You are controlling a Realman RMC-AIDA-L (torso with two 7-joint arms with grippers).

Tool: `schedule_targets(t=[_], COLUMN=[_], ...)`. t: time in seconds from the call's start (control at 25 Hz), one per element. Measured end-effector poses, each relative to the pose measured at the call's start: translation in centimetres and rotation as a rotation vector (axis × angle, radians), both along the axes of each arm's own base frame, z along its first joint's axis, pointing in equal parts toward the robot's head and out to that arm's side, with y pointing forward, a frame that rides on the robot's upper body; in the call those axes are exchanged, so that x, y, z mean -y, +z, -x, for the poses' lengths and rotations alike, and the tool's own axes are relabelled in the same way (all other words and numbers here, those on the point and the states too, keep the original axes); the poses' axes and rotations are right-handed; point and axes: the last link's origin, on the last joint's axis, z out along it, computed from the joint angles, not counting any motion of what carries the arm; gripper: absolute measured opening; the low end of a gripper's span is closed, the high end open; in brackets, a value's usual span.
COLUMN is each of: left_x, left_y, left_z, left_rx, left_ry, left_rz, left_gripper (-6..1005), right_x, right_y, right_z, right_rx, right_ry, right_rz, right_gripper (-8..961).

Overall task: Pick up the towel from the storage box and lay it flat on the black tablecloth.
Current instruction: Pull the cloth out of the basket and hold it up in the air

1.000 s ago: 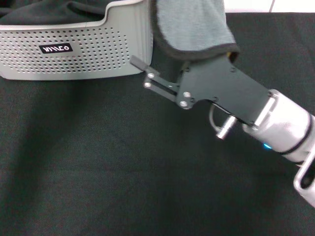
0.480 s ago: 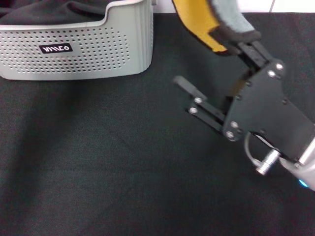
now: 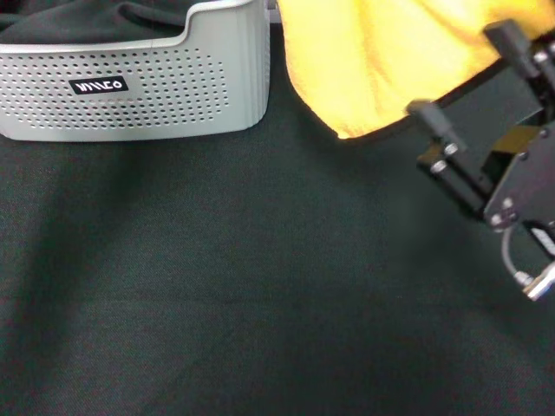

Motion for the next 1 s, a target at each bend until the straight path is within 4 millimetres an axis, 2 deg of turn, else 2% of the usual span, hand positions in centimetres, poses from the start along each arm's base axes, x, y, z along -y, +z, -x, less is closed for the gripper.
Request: schedule_targets(t=[0.24,0.8,1.0], left_x=[0.1,0.4,0.4], left_y=[-0.2,-0.5,-0.7], left_z=[-0.1,-0.1,-0.2], left_rx=[-0.003,-0.022,-0.032], left_ry=[-0.005,-0.012,-0.018], left_rz=[0.005,0.003,0.002], left_gripper=[43,43,43], right_x=[0.1,0.0,-1.6], right_y=[1.1,2.6,2.2], right_z=[-1.3,-2.3,-2.2], right_rx=[-0.053,-0.148,-0.113], right_ry=[-0.081,-0.130,-0.134], right_rz=[-0.049,-0.051,0.021], right_gripper=[655,630,621])
